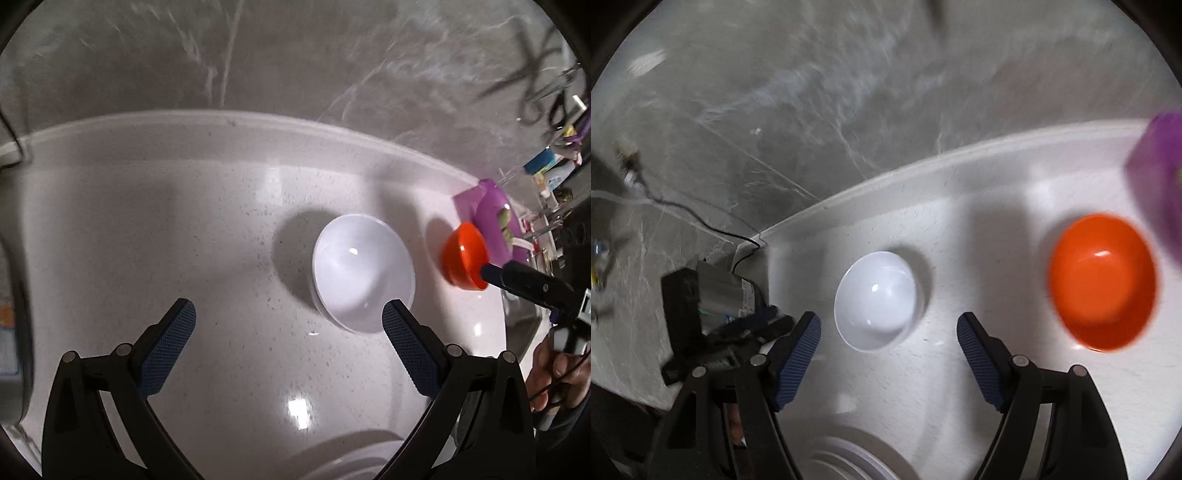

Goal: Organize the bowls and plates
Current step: 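Lower the patterned bowl onto the plates and open both grippers, then move both grippers to the small white bowl and close on its rim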

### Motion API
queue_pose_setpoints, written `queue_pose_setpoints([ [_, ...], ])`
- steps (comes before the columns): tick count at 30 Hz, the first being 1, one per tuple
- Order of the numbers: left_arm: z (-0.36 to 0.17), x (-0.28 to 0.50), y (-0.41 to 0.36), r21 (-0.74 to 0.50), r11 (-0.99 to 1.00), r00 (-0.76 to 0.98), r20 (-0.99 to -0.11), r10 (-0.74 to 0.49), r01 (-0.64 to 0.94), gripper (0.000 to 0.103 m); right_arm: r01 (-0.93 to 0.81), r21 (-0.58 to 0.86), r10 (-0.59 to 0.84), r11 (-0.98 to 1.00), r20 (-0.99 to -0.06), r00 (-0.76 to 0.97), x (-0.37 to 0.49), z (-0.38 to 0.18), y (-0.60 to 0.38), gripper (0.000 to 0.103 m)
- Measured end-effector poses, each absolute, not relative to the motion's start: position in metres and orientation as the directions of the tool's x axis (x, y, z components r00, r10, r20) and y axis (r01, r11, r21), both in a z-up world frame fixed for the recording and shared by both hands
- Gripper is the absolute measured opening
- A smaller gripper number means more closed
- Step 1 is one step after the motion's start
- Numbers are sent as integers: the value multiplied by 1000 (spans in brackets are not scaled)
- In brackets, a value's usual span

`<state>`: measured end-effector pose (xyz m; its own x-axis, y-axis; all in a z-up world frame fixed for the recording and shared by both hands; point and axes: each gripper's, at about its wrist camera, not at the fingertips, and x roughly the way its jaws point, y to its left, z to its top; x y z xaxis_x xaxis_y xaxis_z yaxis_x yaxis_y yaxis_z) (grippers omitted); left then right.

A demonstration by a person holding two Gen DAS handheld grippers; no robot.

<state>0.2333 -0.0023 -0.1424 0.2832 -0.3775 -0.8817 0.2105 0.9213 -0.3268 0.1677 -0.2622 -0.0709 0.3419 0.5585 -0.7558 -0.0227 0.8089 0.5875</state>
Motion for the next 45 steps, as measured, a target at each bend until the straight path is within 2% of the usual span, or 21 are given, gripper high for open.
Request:
queue_pose_setpoints([
  [7, -187, 256, -11, -330, 917, 228, -897, -378, 223, 100, 32, 598, 577, 801, -785, 225, 196, -125, -237, 68],
  [8, -190, 258, -11, -332, 917, 227, -897, -380, 222, 95, 40, 596, 576, 802, -789, 216, 199, -131, -235, 65],
  [11, -198, 261, -11, -348, 907, 211, -893, -398, 238, 66, 51, 598, 578, 800, -791, 200, 203, -143, -232, 59],
  [12, -200, 261, -12, -346, 906, 208, -894, -397, 244, 62, 52, 598, 579, 800, -792, 195, 203, -146, -233, 58],
  [14, -204, 262, -17, -357, 899, 197, -891, -410, 253, 62, 58, 599, 581, 798, -792, 188, 204, -152, -234, 57],
  [19, -212, 261, -25, -385, 886, 174, -883, -435, 260, 52, 71, 616, 597, 784, -781, 184, 205, -156, -236, 48],
  [20, -214, 262, -26, -392, 881, 167, -881, -442, 263, 47, 72, 618, 599, 783, -780, 181, 206, -157, -236, 47],
  [22, -214, 262, -29, -394, 879, 165, -881, -444, 267, 46, 76, 618, 600, 782, -780, 177, 207, -160, -236, 46],
  [24, -215, 264, -32, -404, 873, 161, -876, -455, 272, 36, 85, 625, 605, 776, -776, 178, 208, -162, -237, 40],
  [28, -216, 267, -36, -418, 864, 150, -870, -470, 282, 25, 84, 629, 610, 772, -773, 175, 210, -164, -236, 30],
  [30, -217, 269, -37, -427, 858, 144, -866, -478, 285, 15, 84, 629, 610, 773, -773, 174, 211, -166, -234, 19],
  [45, -198, 261, -31, -441, 851, 159, -854, -496, 287, 15, 67, 638, 613, 767, -760, 215, 200, -151, -241, 18],
])
